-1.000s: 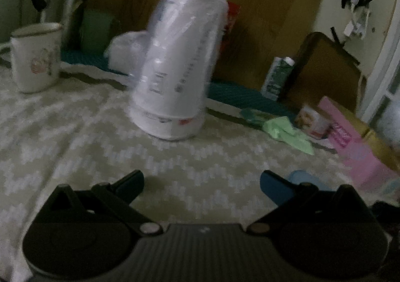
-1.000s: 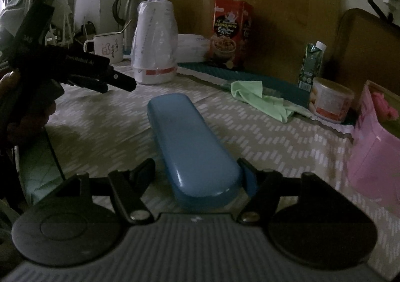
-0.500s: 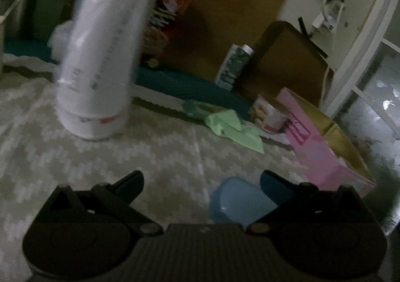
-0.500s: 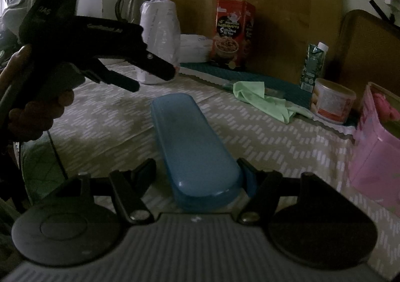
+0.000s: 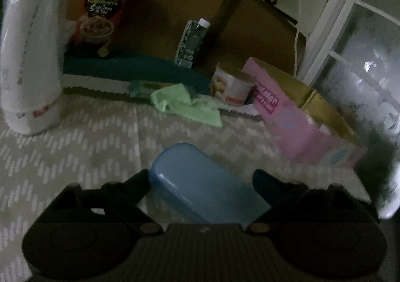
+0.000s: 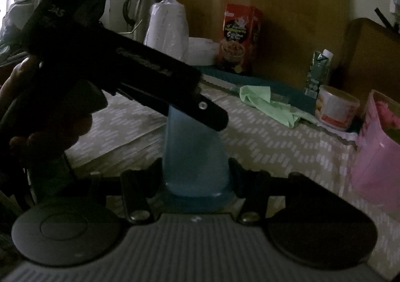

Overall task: Organize soft objects
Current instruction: 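Grasp the blue case with the left tool while the right tool releases it, then lower the blue case into the pink tin with the left tool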

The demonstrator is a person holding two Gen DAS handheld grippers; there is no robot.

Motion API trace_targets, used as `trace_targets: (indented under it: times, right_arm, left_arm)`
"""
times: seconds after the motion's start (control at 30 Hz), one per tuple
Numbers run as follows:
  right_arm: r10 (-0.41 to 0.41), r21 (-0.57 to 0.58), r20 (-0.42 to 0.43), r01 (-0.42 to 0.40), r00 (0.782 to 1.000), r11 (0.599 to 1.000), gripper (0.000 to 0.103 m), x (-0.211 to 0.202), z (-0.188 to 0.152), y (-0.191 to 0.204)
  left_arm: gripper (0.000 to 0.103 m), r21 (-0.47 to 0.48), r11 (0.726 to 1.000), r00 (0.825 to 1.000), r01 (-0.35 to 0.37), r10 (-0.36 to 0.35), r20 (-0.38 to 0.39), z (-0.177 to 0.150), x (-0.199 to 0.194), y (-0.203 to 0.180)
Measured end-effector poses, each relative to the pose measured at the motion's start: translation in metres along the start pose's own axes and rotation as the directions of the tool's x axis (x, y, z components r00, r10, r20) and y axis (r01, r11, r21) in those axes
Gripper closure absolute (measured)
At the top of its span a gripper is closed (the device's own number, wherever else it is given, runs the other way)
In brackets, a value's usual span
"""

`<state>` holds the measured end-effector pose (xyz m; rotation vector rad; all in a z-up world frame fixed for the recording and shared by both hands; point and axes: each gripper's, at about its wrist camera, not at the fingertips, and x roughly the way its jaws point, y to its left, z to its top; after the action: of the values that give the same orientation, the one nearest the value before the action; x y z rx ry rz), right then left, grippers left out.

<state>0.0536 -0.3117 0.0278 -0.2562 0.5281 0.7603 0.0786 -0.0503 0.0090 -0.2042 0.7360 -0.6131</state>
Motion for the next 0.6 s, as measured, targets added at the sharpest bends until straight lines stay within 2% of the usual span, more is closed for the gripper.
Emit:
trace_targets:
  times: [0.13, 0.27, 0.37, 0.43, 0.5, 0.6]
  right_arm:
    - [-0.05, 0.02, 0.077, 0.048, 0.996, 0.999, 0.047, -0.013, -0.001, -0.003]
    - [-0.134, 0.052, 0.166, 0.127, 0.977, 0.99, 0.047, -0.032, 0.011, -0.022]
    - [-0.222, 0.055, 0.226, 0.215, 0.949, 0.975, 0.047, -0.047, 0.022, -0.042]
    - [-0.294, 0.057, 0.253, 0.289, 0.922, 0.956, 0.047, -0.056, 0.025, -0.056]
    - [-0.367, 0.075, 0.264, 0.361, 0.892, 0.93, 0.047, -0.064, 0.027, -0.073]
    - [-0.445, 0.126, 0.25, 0.427, 0.86, 0.895, 0.047, -0.069, 0.023, -0.101]
  left_arm:
    - [0.014, 0.013, 0.999, 0.998, 0.051, -0.052, 0.037, 0.025, -0.003, -0.019]
    - [0.014, 0.128, 0.989, 0.991, 0.078, -0.09, 0.098, 0.057, 0.002, -0.065]
    - [0.014, 0.195, 0.975, 0.984, 0.107, -0.132, 0.119, 0.081, 0.017, -0.104]
    - [0.014, 0.225, 0.966, 0.981, 0.13, -0.159, 0.116, 0.093, 0.032, -0.129]
    - [0.014, 0.245, 0.958, 0.978, 0.151, -0.18, 0.101, 0.102, 0.051, -0.153]
    - [0.014, 0.27, 0.946, 0.978, 0.181, -0.203, 0.054, 0.112, 0.085, -0.184]
